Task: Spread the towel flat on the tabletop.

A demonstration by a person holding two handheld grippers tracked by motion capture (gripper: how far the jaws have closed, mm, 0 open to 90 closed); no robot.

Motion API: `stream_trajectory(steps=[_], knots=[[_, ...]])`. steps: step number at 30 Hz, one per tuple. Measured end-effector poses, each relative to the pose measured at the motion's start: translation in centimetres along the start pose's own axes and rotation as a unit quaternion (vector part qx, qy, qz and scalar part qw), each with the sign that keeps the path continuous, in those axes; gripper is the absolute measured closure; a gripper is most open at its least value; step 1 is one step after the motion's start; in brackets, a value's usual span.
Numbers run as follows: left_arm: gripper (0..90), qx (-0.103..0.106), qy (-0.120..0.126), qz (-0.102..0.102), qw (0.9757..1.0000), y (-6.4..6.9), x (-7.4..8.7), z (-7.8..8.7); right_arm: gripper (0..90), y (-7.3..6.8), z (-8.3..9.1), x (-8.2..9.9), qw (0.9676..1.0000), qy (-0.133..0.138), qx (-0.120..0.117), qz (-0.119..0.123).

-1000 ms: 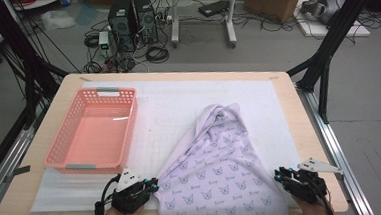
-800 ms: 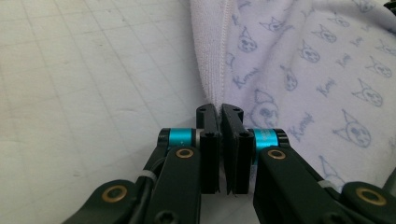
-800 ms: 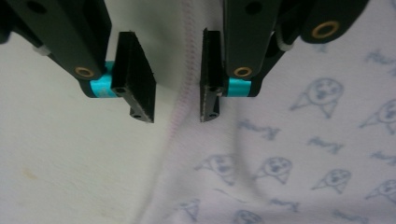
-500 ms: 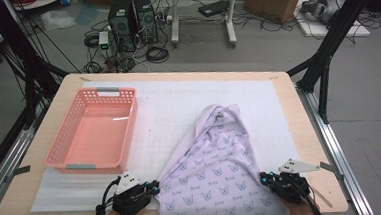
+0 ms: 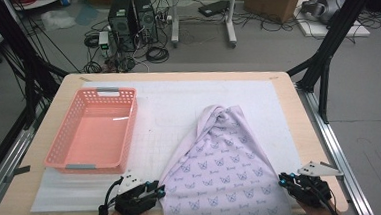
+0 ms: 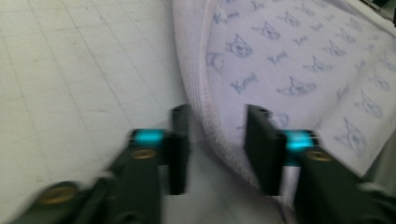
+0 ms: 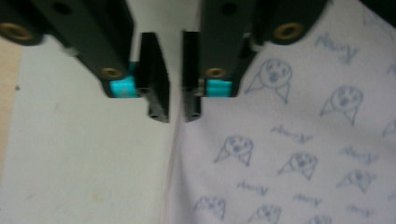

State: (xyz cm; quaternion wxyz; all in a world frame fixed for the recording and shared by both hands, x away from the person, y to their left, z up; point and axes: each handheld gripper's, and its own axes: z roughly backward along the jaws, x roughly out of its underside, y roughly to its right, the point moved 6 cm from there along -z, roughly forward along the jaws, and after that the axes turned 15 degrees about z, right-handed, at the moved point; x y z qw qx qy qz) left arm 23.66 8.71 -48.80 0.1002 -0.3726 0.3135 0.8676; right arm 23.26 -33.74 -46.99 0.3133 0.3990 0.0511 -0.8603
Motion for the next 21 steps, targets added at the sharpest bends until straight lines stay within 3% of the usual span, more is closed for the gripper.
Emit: stream_trajectory(steps=[3,8,10,11,12,13,16,21], knots=[[47.8,0.001,-0.001,0.004,1.0,0.1,-0.7,-0.7,63.4,0.1,-0.5,-0.3,0.9998,0.016,0.003,-0.008],[48.9,-0.007,-0.016,-0.01,0.9998,0.4,-1.8,-2.7,61.0,0.3,-2.4,-0.5,0.9997,0.014,0.001,-0.018],[58.6,-0.024,-0.02,-0.015,0.9994,0.4,-2.1,-3.2,65.7,0.1,-3.0,-0.3,0.9999,0.006,0.0,-0.011],[68.8,-0.037,-0.02,-0.015,0.999,0.3,-2.2,-3.2,76.9,0.0,-3.0,-0.3,0.9999,0.013,-0.002,-0.005],[79.0,-0.039,-0.022,-0.012,0.9989,0.1,-2.3,-3.2,87.0,-0.1,-2.9,-0.3,0.9996,0.017,-0.019,-0.011],[82.5,-0.036,-0.023,-0.007,0.999,0.0,-2.3,-3.1,87.3,-0.1,-2.8,-0.2,0.9996,0.015,-0.024,-0.01],[84.1,-0.035,-0.018,-0.007,0.9992,-0.1,-1.9,-2.6,88.1,-0.3,-1.8,0.3,0.9993,-0.003,-0.036,-0.014],[84.0,-0.023,-0.025,-0.008,0.9994,-0.1,-1.0,-1.2,88.1,-2.0,0.7,1.8,0.9975,-0.03,-0.062,0.012]])
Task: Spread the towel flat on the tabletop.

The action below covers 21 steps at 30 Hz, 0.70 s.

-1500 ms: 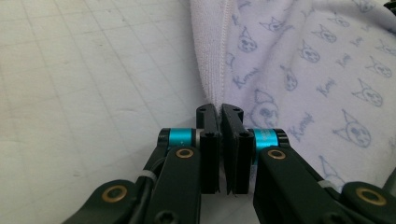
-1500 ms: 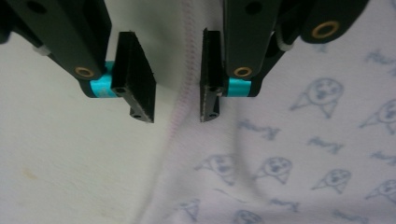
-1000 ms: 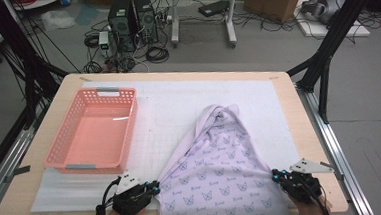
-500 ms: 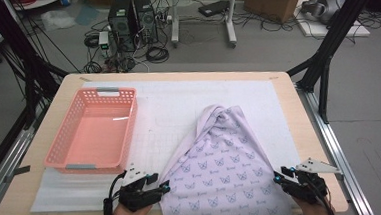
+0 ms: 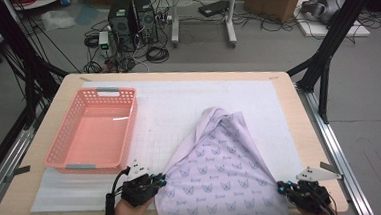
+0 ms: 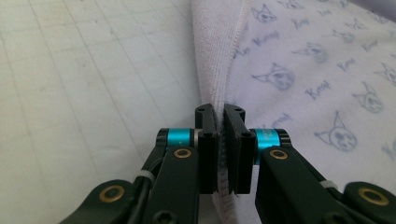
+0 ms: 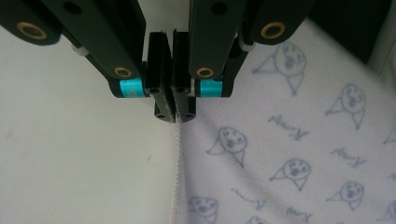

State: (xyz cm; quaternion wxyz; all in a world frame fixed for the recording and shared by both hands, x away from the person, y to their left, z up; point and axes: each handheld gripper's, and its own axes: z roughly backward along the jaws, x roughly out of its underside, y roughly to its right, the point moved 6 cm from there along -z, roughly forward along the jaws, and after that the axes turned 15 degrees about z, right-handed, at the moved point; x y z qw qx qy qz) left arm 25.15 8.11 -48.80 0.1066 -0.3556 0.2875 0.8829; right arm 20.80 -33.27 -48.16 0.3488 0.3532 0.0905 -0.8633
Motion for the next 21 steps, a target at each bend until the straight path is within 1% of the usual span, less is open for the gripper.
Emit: stream_trajectory(steps=[1,3,4,5,7,8,9,10,11,13,14,15,16,17,18,19,20,21], knots=[[83.9,0.004,-0.002,0.0,1.0,0.0,0.2,0.2,88.2,-0.6,0.4,0.3,0.9999,-0.001,-0.011,0.009],[82.2,0.018,-0.007,0.0,0.9998,0.0,0.5,0.5,88.1,-1.6,1.1,0.9,0.9993,-0.004,-0.032,0.02],[79.1,0.023,-0.008,0.002,0.9997,0.0,0.5,0.5,87.6,-2.0,1.2,1.0,0.9989,-0.002,-0.042,0.022],[73.3,0.024,-0.003,0.002,0.9997,0.1,0.4,0.5,85.7,-2.2,1.2,1.0,0.9987,0.002,-0.044,0.026],[57.3,0.022,0.007,0.01,0.9997,0.1,-0.1,0.2,73.8,-2.0,1.1,0.6,0.9992,0.012,-0.033,0.022],[54.5,0.024,0.014,0.016,0.9995,0.2,-0.3,0.1,68.7,-1.7,1.0,0.2,0.9992,0.022,-0.029,0.016],[52.3,0.026,0.016,0.013,0.9994,0.3,-0.6,0.0,65.4,-1.5,0.9,-0.3,0.9992,0.032,-0.022,0.009],[51.9,0.028,0.015,0.01,0.9995,0.4,-0.8,-0.2,65.3,-1.2,0.7,-0.7,0.9991,0.038,-0.018,0.006],[52.0,0.029,0.012,0.007,0.9995,0.6,-1.0,-0.5,64.9,-1.0,0.4,-1.2,0.9989,0.043,-0.013,0.008],[55.7,0.03,-0.008,0.0,0.9995,0.9,-1.1,-1.3,64.1,-0.6,-0.4,-2.0,0.9988,0.048,-0.005,0.005],[60.5,0.027,-0.013,-0.005,0.9995,1.1,-1.1,-1.7,63.9,-0.4,-0.9,-2.4,0.9989,0.047,-0.002,0.005],[63.3,0.021,-0.014,-0.011,0.9996,1.2,-1.0,-2.0,63.5,-0.3,-1.4,-2.8,0.9988,0.049,-0.003,-0.001],[69.0,0.013,-0.012,-0.017,0.9997,1.3,-1.0,-2.1,63.4,-0.2,-1.9,-3.2,0.9986,0.052,-0.006,-0.003],[78.6,0.01,-0.014,-0.018,0.9997,1.3,-1.0,-2.1,63.5,-0.2,-2.4,-3.5,0.9984,0.055,-0.01,-0.007],[81.1,0.009,-0.013,-0.018,0.9997,1.3,-1.0,-2.1,64.5,-0.2,-3.0,-3.8,0.9982,0.057,-0.015,-0.009],[83.4,0.01,-0.012,-0.019,0.9997,1.3,-0.9,-2.0,67.9,-0.3,-3.4,-4.1,0.9981,0.057,-0.019,-0.013],[83.7,0.01,-0.009,-0.017,0.9998,1.3,-0.8,-1.8,73.7,-0.2,-3.9,-4.2,0.9979,0.057,-0.026,-0.017],[83.9,0.011,-0.009,-0.016,0.9998,1.1,-0.7,-1.6,79.4,-0.2,-4.1,-4.2,0.9976,0.054,-0.034,-0.027]])
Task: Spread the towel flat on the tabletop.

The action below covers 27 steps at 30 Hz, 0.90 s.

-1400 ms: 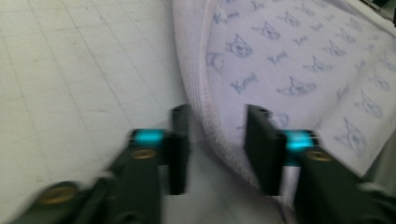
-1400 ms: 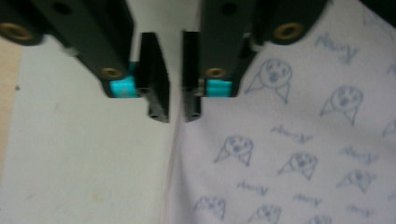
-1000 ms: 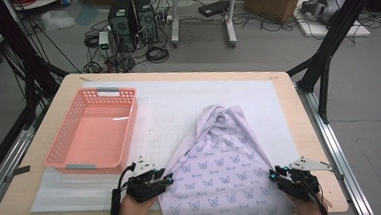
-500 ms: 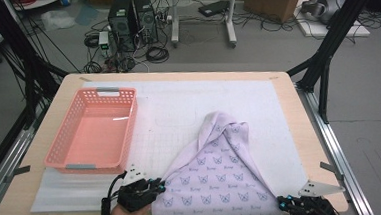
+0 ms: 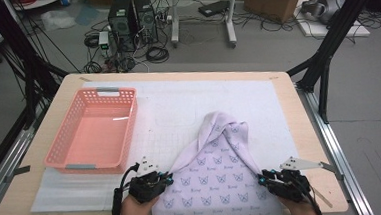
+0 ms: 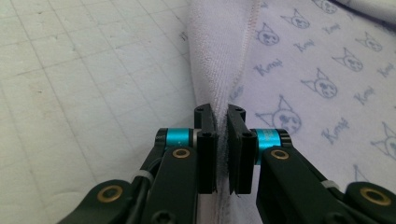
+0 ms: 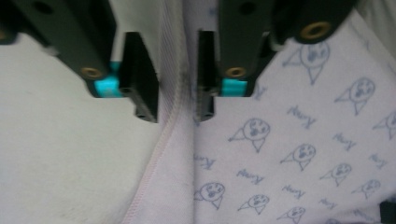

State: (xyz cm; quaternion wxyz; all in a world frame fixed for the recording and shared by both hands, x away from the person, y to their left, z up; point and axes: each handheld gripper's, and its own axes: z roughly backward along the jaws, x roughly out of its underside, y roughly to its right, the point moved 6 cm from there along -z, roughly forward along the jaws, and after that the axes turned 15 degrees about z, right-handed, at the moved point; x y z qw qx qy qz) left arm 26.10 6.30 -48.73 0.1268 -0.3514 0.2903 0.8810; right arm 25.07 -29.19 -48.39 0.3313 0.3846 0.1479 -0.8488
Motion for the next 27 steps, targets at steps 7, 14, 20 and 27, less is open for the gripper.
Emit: stream_trajectory(steps=[7,14,20,27], knots=[[83.8,0.019,0.01,0.007,0.9998,-0.2,1.5,1.7,86.6,0.7,1.6,1.7,0.9999,-0.013,0.009,-0.003],[69.9,0.021,0.011,0.008,0.9997,0.3,2.0,1.9,85.3,-0.4,4.0,3.2,0.9994,-0.034,-0.002,0.005],[57.5,0.035,0.016,-0.001,0.9993,0.2,1.5,1.4,68.6,0.9,3.8,1.7,0.9997,0.013,0.018,-0.005],[53.8,0.05,0.031,-0.009,0.9982,0.6,0.0,0.8,68.4,2.0,2.9,0.8,0.9993,0.021,0.032,0.003]])
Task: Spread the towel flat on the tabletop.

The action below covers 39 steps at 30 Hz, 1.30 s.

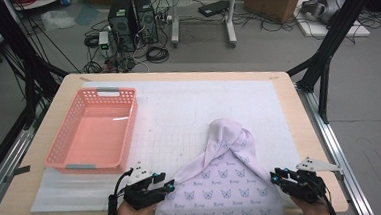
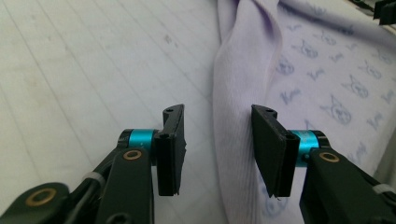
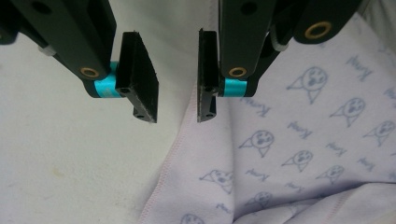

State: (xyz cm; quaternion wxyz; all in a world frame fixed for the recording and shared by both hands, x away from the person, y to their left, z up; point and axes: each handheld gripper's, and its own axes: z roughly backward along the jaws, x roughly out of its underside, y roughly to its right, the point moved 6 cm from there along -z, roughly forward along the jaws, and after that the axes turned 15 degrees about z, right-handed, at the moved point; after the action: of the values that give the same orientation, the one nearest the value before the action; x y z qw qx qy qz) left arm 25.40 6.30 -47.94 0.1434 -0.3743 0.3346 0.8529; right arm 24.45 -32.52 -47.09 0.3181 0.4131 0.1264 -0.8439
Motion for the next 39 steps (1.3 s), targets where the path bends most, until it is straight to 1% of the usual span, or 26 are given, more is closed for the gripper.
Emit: stream_trajectory(steps=[1,4,8,11,13,15,17,19,22,24,25,26,27,28,30,31,33,34,36,37,39], knots=[[53.0,0.002,-0.001,-0.006,1.0,0.2,-0.1,-0.2,68.1,0.2,-0.2,0.0,1.0,-0.004,0.0,0.002],[50.9,0.006,-0.003,-0.014,0.9999,0.6,-0.4,-1.0,66.3,0.5,-0.9,0.1,0.9999,-0.01,-0.004,0.005],[50.1,0.019,-0.004,-0.032,0.9993,1.3,-1.2,-2.0,61.0,0.7,-1.0,-0.2,0.9998,-0.006,0.001,0.017],[49.7,0.029,-0.005,-0.036,0.9989,1.8,-2.3,-3.0,59.1,0.9,-1.3,-0.2,0.9999,-0.002,0.0,0.011],[49.7,0.031,-0.013,-0.038,0.9987,2.1,-3.0,-4.0,59.2,1.1,-2.1,-0.1,0.9998,-0.01,0.001,0.015],[49.7,0.029,-0.029,-0.045,0.9981,2.5,-3.6,-5.2,59.5,1.2,-2.8,-0.2,0.9998,-0.014,-0.002,0.013],[49.2,0.027,-0.039,-0.047,0.9978,2.9,-4.2,-6.4,59.7,1.2,-3.6,-0.6,0.9999,-0.011,-0.006,0.012],[48.3,0.021,-0.045,-0.052,0.9974,3.4,-4.7,-7.4,59.5,1.2,-4.2,-1.2,0.9999,-0.002,-0.013,0.005],[48.0,0.026,-0.056,-0.049,0.9969,4.2,-5.0,-8.6,58.0,0.8,-5.2,-1.8,0.9997,0.0,-0.023,0.004],[48.1,0.026,-0.065,-0.05,0.9962,4.6,-4.9,-9.3,61.3,0.6,-5.4,-2.0,0.9997,-0.003,-0.019,0.013],[48.7,0.027,-0.067,-0.051,0.9961,4.8,-4.8,-9.7,66.1,0.7,-5.4,-2.0,0.9997,-0.007,-0.016,0.02],[49.8,0.023,-0.071,-0.055,0.9957,4.9,-4.7,-10.0,74.8,0.7,-5.4,-1.9,0.9995,-0.009,-0.01,0.028],[51.7,0.017,-0.078,-0.055,0.9953,4.9,-4.5,-10.3,82.6,0.7,-5.3,-1.9,0.9993,-0.01,-0.015,0.031],[55.8,0.009,-0.083,-0.057,0.9948,4.9,-4.3,-10.6,84.6,0.7,-5.3,-1.9,0.9993,-0.009,-0.026,0.027],[69.9,-0.008,-0.083,-0.065,0.9944,4.8,-4.1,-10.8,86.3,0.5,-5.2,-1.9,0.999,-0.012,-0.024,0.037],[74.5,-0.01,-0.079,-0.062,0.9949,4.8,-4.2,-10.7,86.7,0.5,-5.2,-1.9,0.9988,-0.014,-0.023,0.041],[77.8,-0.013,-0.066,-0.053,0.9963,4.5,-4.6,-10.2,87.2,0.6,-4.9,-1.8,0.9987,-0.017,-0.027,0.039],[78.5,-0.011,-0.06,-0.044,0.9971,4.2,-4.8,-9.9,87.4,0.7,-4.6,-1.6,0.9988,-0.019,-0.026,0.038],[78.6,-0.005,-0.046,-0.013,0.9988,3.2,-5.3,-9.0,87.7,1.3,-3.8,-1.2,0.999,-0.025,-0.017,0.034],[78.5,-0.008,-0.038,0.002,0.9992,2.5,-5.6,-8.5,87.8,1.6,-3.3,-0.9,0.9991,-0.025,-0.012,0.033],[78.3,-0.015,-0.029,0.03,0.999,1.1,-5.8,-7.5,88.3,2.2,-2.2,-0.4,0.9994,-0.026,-0.007,0.023]])
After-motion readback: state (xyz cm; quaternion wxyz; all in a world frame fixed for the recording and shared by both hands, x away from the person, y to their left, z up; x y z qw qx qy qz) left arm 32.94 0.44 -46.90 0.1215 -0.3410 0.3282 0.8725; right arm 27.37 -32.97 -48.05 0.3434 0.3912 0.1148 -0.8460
